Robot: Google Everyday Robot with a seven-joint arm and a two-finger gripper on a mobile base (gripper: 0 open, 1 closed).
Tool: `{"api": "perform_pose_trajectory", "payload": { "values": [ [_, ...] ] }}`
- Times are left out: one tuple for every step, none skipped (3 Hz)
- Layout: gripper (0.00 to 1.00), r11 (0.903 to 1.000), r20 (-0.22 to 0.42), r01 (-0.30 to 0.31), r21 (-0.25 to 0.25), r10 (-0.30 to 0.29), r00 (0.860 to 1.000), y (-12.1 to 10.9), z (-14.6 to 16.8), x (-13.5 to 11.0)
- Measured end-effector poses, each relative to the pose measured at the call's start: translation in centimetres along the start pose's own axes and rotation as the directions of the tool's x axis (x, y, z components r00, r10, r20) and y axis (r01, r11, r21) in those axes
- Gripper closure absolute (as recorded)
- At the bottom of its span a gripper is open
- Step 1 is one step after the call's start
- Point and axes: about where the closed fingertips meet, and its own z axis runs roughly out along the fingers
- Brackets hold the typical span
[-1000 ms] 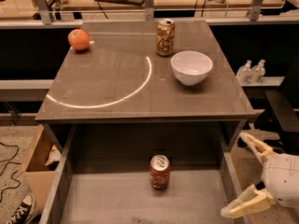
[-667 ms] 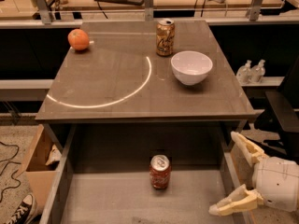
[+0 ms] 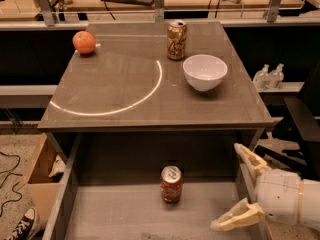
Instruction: Pick coke can from top drawer and place on counter
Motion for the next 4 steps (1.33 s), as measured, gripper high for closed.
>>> {"api": "perform_pose_trajectory", "payload": {
  "values": [
    [0.0, 0.9997, 0.038, -0.014, -0.019, 0.015, 0.999, 2.1, 4.9, 1.6],
    [0.0, 0.9994, 0.06, -0.025, -0.024, 0.027, 0.998, 3.3, 7.9, 2.8],
    [0.0, 0.9987, 0.041, -0.027, -0.044, 0.029, 0.999, 4.1, 11.2, 4.0],
    [0.0, 0.9975, 0.023, -0.028, -0.065, 0.03, 0.999, 4.6, 14.0, 4.8]
  ]
}}
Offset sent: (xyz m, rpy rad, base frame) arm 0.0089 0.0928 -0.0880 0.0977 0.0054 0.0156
